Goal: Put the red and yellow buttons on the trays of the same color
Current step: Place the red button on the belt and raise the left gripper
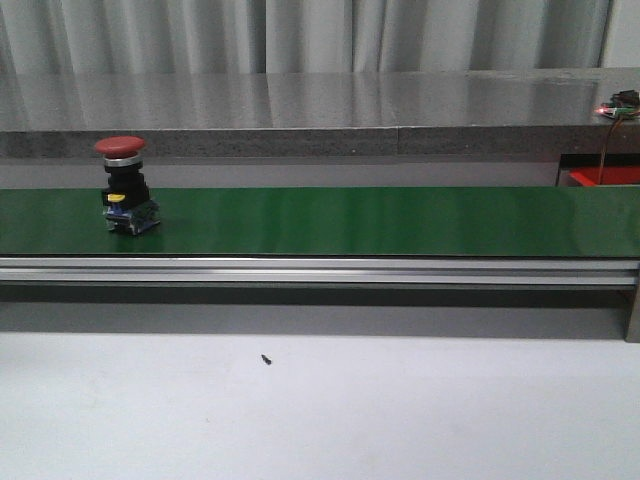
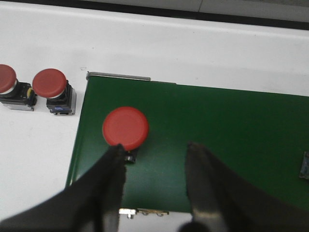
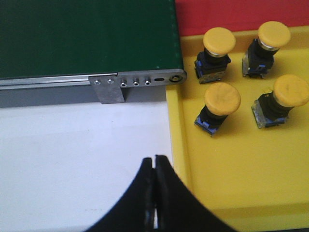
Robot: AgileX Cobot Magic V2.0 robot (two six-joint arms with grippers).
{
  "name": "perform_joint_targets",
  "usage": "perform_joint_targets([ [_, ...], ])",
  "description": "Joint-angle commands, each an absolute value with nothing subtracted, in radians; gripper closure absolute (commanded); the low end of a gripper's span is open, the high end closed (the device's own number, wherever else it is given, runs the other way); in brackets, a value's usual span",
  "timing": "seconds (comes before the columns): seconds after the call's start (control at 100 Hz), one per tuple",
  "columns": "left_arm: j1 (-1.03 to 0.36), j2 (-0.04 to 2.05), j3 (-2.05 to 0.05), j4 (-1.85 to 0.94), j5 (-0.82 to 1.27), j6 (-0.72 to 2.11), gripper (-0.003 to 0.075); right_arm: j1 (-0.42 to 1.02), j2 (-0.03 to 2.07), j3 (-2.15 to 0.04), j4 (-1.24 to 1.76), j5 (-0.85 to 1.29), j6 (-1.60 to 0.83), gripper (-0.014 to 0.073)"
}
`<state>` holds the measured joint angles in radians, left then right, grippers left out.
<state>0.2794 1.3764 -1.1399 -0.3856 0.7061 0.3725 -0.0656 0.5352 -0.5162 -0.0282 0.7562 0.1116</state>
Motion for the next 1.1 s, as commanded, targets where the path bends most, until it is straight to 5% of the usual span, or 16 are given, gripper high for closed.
perform_joint_targets([
  [0.0,0.273,1.295,-1.121,-0.430,0.663,0.381,0.0646,-0.066,0.536,-0.541,-0.037,0.700,0.104,0.0661],
  [0.07,0.273,1.249,-1.079,-0.450,0.659,0.381,0.0741,-0.066,0.536,-0.541,-0.037,0.700,0.104,0.0661],
  [0.42,0.268,1.073,-0.908,-0.462,0.629,0.382,0.0740,-0.066,0.536,-0.541,-0.037,0.700,0.104,0.0661],
  [0.8,0.045,1.045,-0.821,-0.465,0.518,0.382,0.0740,-0.066,0.536,-0.541,-0.037,0.700,0.104,0.0661],
  [1.09,0.023,0.852,-0.687,-0.504,0.389,0.382,0.0740,-0.066,0.536,-0.541,-0.037,0.700,0.104,0.0661],
])
